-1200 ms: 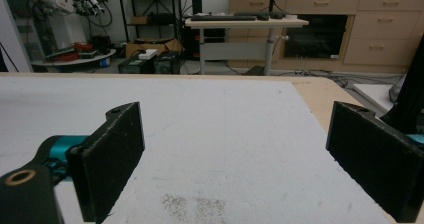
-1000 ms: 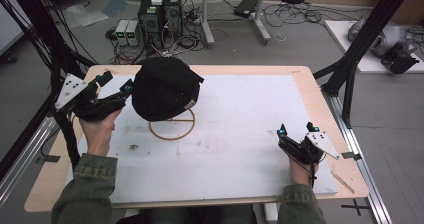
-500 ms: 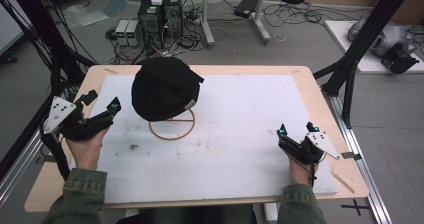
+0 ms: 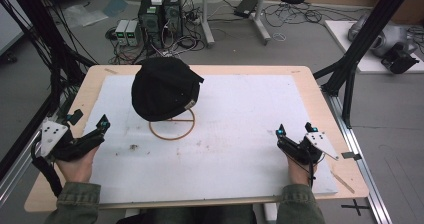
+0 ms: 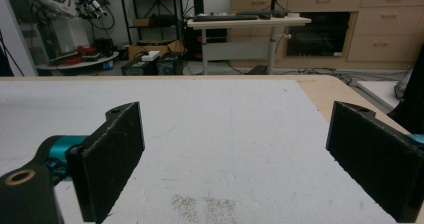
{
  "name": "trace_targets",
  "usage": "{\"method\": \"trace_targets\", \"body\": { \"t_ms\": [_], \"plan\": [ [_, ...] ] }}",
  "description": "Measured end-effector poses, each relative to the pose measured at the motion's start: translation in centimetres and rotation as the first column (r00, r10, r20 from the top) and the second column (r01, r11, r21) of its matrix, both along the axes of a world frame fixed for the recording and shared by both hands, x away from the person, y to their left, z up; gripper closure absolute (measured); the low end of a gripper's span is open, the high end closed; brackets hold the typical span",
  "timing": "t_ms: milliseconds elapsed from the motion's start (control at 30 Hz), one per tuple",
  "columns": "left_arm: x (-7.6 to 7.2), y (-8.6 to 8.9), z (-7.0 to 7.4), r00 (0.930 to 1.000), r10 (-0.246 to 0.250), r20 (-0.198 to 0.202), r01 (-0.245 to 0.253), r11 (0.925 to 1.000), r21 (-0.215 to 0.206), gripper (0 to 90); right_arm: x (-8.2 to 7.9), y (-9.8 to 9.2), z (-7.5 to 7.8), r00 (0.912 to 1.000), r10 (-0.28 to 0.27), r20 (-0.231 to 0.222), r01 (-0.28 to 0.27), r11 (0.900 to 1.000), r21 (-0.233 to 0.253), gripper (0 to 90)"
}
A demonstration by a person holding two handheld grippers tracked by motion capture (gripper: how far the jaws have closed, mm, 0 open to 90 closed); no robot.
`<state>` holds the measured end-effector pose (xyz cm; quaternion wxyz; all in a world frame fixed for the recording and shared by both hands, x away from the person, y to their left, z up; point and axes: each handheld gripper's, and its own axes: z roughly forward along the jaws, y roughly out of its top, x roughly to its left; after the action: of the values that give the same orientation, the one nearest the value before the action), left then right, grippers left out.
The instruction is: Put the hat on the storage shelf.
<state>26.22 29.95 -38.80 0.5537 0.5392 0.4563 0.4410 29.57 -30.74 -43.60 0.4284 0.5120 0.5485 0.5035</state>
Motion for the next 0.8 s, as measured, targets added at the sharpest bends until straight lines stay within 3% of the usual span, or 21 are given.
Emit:
{"method": "trace_targets", "body": {
  "t_ms": [233,400,600,800],
  "plan": [
    [-1.0,0.0,-1.9,0.9986,0.051,-0.012,-0.051,0.9987,0.003,17.8,-0.1,0.1,0.0,1.0000,-0.005,0.006,0.005,1.000,0.000,7.5],
    [-1.6,-0.2,-2.8,0.9980,0.062,0.007,-0.063,0.9941,0.089,17.3,-0.4,0.2,0.0,0.9999,-0.011,0.013,0.010,1.000,0.012,7.5],
    [-1.9,0.0,-4.0,0.9952,0.088,-0.044,-0.084,0.9925,0.089,17.3,-0.6,0.3,-0.1,0.9998,-0.004,0.017,0.004,1.000,0.009,7.5],
    [-2.1,-0.3,-4.6,0.9947,0.091,-0.048,-0.086,0.9915,0.098,17.4,-0.9,0.1,-0.2,0.9996,-0.007,0.028,0.006,1.000,0.016,7.5]
  ]
}}
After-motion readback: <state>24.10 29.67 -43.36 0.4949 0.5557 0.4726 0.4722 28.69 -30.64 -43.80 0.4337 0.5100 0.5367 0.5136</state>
